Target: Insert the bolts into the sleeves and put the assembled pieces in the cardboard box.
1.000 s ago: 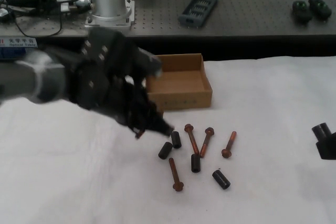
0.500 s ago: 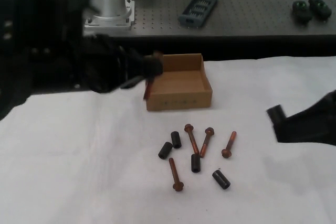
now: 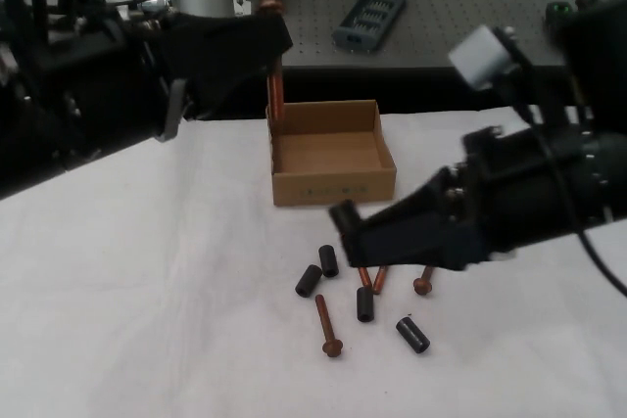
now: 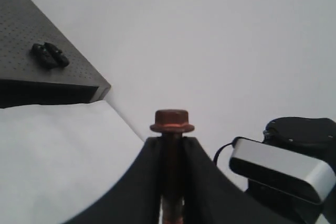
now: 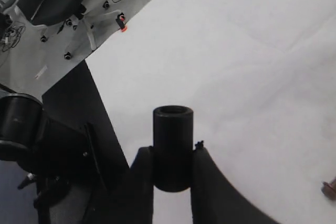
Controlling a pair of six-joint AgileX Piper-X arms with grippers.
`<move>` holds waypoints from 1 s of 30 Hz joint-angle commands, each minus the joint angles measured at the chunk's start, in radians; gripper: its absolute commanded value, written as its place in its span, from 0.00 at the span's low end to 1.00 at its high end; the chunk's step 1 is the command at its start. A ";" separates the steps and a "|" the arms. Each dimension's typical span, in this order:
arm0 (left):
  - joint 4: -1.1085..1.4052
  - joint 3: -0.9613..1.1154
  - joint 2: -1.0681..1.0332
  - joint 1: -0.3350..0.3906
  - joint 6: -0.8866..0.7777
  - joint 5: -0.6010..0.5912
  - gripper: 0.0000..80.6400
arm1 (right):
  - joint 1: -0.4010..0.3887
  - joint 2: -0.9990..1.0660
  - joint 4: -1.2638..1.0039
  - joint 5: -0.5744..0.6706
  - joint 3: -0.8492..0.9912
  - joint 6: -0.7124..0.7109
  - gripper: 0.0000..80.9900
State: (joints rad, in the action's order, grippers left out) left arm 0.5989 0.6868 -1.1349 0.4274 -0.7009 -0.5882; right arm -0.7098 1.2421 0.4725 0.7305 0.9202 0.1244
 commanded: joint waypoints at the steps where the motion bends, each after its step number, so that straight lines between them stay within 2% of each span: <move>1: 0.036 0.004 0.033 -0.005 -0.021 -0.064 0.01 | -0.026 0.012 -0.108 0.045 0.002 0.062 0.04; 6: 0.038 0.004 0.032 -0.010 -0.024 -0.115 0.01 | -0.043 0.012 -0.265 0.046 0.002 0.159 0.04; 10: 0.038 0.004 0.032 -0.014 -0.024 -0.131 0.01 | -0.043 0.012 -0.308 0.042 0.002 0.191 0.04; 30: 0.038 0.004 0.032 -0.014 -0.040 -0.134 0.01 | -0.043 0.012 -0.368 0.021 0.002 0.210 0.04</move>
State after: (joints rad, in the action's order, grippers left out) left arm 0.6097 0.6871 -1.1149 0.4131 -0.7276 -0.7070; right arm -0.7483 1.2560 0.1593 0.7520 0.9188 0.3215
